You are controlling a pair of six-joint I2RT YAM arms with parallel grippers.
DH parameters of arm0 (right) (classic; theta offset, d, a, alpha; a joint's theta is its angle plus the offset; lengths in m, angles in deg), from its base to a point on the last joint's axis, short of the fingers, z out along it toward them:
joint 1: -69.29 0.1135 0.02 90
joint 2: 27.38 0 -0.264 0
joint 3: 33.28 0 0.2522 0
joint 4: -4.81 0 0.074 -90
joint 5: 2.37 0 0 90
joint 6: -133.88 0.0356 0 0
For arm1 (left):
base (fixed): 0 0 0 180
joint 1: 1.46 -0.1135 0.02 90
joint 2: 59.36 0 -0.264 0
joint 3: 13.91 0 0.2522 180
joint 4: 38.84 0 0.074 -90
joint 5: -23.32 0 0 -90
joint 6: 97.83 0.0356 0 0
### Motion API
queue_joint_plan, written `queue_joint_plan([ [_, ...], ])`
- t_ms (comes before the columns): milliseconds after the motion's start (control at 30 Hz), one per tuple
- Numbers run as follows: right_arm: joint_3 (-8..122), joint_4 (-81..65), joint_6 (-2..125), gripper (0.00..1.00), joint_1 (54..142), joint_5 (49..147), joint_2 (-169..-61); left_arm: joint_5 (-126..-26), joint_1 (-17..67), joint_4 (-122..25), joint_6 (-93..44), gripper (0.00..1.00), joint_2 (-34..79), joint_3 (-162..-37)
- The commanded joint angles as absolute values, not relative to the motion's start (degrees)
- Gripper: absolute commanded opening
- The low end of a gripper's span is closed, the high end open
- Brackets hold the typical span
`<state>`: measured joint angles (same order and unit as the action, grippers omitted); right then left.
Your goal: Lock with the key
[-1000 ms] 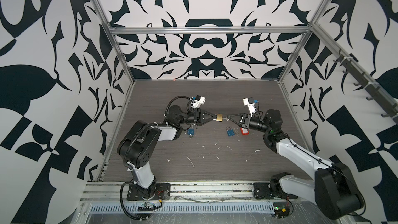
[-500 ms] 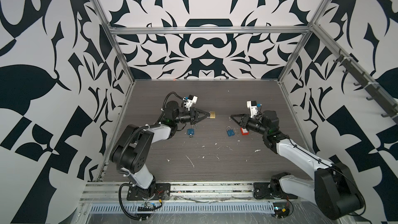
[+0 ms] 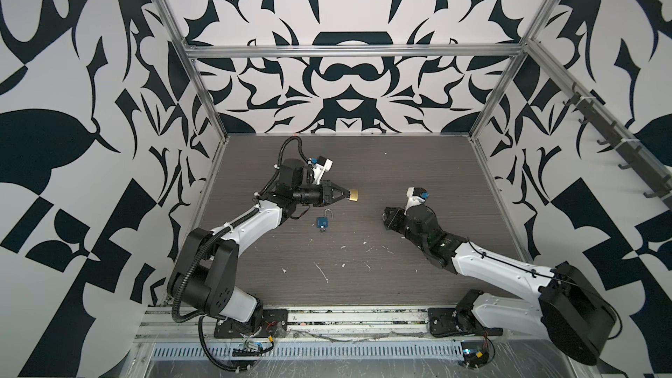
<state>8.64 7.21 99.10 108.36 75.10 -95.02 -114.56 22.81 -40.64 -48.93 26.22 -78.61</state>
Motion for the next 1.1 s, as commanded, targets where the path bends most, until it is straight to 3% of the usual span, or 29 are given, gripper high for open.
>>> queue_joint_plan([
  [0,11.8,4.32,102.18,0.0,109.11,66.14,-96.41,-116.69,22.59,-38.15,-49.44,0.0,26.54,-77.9],
  [267,15.24,0.77,113.03,0.0,113.3,60.77,-104.92,-118.85,22.55,-33.49,-52.78,0.0,26.73,-76.1],
  [500,17.08,2.2,113.93,0.0,114.44,59.15,-108.84,-119.45,22.62,-34.15,-51.87,0.0,26.27,-75.33],
  [800,17.8,9.31,115.97,0.0,114.83,61.94,-115.01,-119.83,22.5,-30.28,-53.89,0.0,26.74,-73.62],
  [1067,16.78,17.25,118.54,0.0,117.63,58.33,-119.49,-119.94,22.39,-30.28,-53.97,0.0,26.69,-72.59],
])
